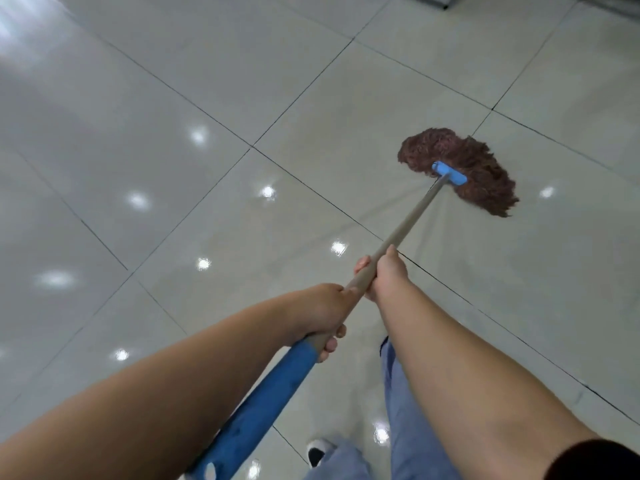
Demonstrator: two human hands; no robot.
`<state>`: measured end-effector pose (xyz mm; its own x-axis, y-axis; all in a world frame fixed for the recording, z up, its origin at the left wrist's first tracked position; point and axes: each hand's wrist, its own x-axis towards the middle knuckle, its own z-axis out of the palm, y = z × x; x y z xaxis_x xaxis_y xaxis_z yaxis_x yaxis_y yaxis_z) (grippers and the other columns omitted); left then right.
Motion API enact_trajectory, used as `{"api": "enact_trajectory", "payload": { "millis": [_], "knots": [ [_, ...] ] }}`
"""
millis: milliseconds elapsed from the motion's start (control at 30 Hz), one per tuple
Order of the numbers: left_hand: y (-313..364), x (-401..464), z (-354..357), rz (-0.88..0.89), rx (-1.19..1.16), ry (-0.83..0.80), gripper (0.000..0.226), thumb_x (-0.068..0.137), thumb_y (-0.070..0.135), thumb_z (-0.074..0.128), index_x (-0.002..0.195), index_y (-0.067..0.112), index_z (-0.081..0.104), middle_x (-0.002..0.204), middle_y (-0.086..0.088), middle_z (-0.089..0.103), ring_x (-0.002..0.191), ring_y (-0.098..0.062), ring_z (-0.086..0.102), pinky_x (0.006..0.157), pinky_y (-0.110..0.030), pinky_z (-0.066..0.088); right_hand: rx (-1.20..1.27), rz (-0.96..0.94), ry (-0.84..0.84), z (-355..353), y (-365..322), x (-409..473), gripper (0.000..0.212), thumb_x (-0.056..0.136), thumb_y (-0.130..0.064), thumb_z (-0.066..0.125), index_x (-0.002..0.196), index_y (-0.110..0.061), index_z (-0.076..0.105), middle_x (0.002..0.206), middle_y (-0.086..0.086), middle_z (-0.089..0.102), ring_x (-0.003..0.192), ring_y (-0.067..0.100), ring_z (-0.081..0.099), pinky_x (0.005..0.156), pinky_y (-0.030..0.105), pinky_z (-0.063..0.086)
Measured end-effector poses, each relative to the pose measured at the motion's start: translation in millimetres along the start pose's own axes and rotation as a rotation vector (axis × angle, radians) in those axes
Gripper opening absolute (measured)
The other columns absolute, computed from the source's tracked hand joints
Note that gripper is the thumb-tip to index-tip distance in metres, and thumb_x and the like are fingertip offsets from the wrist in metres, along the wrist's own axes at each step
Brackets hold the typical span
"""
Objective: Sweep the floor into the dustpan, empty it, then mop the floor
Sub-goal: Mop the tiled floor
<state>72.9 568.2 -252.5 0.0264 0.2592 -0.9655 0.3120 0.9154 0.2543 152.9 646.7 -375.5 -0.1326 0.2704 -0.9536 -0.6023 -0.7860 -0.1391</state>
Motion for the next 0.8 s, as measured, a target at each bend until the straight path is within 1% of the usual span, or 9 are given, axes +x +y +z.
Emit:
{"api": "enact_trajectory", "payload": {
  "millis": [67, 100, 200, 267, 333, 433, 533, 733, 800],
  "knots": [
    [46, 13, -6, -0.093, 0.017, -0.006, 0.057, 0.092, 0.059, 0.030, 0.117, 0.011, 0.045, 0.060, -0.003, 0.044, 0.026, -0.011, 0.037, 0.039, -0.013, 0.038, -0.008, 0.027, 0.014, 19, -39, 14, 0.044, 0.096, -0.049, 0.039, 0.077, -0.009, 0.039, 0.056, 0.000, 0.039, 0.028, 0.011, 0.039, 0.035, 0.011, 0.039],
    [71, 21, -11, -0.131, 0.026, 0.003, 0.060, 0.090, 0.062, 0.030, 0.111, 0.008, 0.048, 0.054, -0.002, 0.043, 0.027, -0.011, 0.036, 0.041, -0.013, 0.037, -0.018, 0.034, 0.034, 30, -60, 19, 0.044, 0.096, -0.049, 0.040, 0.077, -0.010, 0.040, 0.055, 0.000, 0.039, 0.028, 0.011, 0.039, 0.034, 0.011, 0.038],
    [154, 38, -28, -0.226, 0.055, 0.008, 0.066, 0.084, 0.070, 0.029, 0.093, 0.008, 0.047, 0.038, 0.000, 0.042, 0.028, -0.013, 0.035, 0.042, -0.013, 0.037, -0.071, 0.043, 0.075, 68, -133, 35, 0.045, 0.096, -0.049, 0.040, 0.074, -0.010, 0.041, 0.040, 0.002, 0.043, 0.018, 0.012, 0.038, 0.032, 0.012, 0.037],
    [211, 53, -42, -0.232, 0.072, 0.017, 0.069, 0.079, 0.077, 0.030, 0.086, 0.009, 0.044, 0.036, 0.000, 0.041, 0.028, -0.013, 0.036, 0.042, -0.013, 0.038, -0.064, 0.052, 0.059, 96, -183, 47, 0.048, 0.095, -0.052, 0.039, 0.073, -0.009, 0.041, 0.028, 0.001, 0.041, 0.018, 0.012, 0.038, 0.033, 0.011, 0.038],
    [264, 66, -54, -0.229, 0.105, 0.035, 0.070, 0.078, 0.078, 0.030, 0.083, 0.010, 0.042, 0.037, -0.001, 0.041, 0.028, -0.013, 0.036, 0.041, -0.013, 0.038, -0.026, 0.035, 0.043, 120, -229, 60, 0.050, 0.095, -0.052, 0.038, 0.070, -0.009, 0.039, 0.024, 0.001, 0.039, 0.017, 0.011, 0.038, 0.032, 0.010, 0.038],
    [342, 88, -66, -0.216, 0.131, 0.017, 0.071, 0.076, 0.080, 0.031, 0.081, 0.010, 0.040, 0.038, -0.001, 0.040, 0.028, -0.013, 0.036, 0.039, -0.013, 0.037, 0.049, -0.019, 0.025, 155, -298, 79, 0.053, 0.094, -0.055, 0.039, 0.063, -0.012, 0.036, 0.023, -0.002, 0.034, 0.015, 0.010, 0.034, 0.031, 0.008, 0.034],
    [417, 111, -76, -0.192, 0.185, 0.005, 0.080, 0.067, 0.088, 0.030, 0.079, 0.010, 0.040, 0.038, -0.001, 0.039, 0.026, -0.014, 0.036, 0.039, -0.013, 0.038, 0.069, -0.034, 0.048, 183, -365, 103, 0.053, 0.094, -0.055, 0.040, 0.061, -0.013, 0.033, 0.022, -0.002, 0.032, 0.014, 0.010, 0.032, 0.030, 0.007, 0.032],
    [572, 172, -90, -0.137, 0.260, -0.050, 0.085, 0.066, 0.090, 0.027, 0.079, 0.008, 0.040, 0.036, -0.001, 0.036, 0.024, -0.014, 0.033, 0.035, -0.014, 0.038, 0.066, -0.062, 0.125, 238, -515, 145, 0.054, 0.094, -0.054, 0.042, 0.060, -0.012, 0.034, 0.021, 0.000, 0.032, 0.013, 0.009, 0.032, 0.029, 0.007, 0.032],
    [609, 186, -95, -0.131, 0.275, -0.024, 0.082, 0.068, 0.089, 0.027, 0.077, 0.008, 0.040, 0.034, -0.002, 0.037, 0.023, -0.013, 0.033, 0.035, -0.014, 0.039, 0.091, -0.052, 0.143, 252, -550, 157, 0.055, 0.092, -0.056, 0.044, 0.060, -0.012, 0.034, 0.022, 0.000, 0.031, 0.014, 0.009, 0.031, 0.030, 0.007, 0.033]
  ]
}}
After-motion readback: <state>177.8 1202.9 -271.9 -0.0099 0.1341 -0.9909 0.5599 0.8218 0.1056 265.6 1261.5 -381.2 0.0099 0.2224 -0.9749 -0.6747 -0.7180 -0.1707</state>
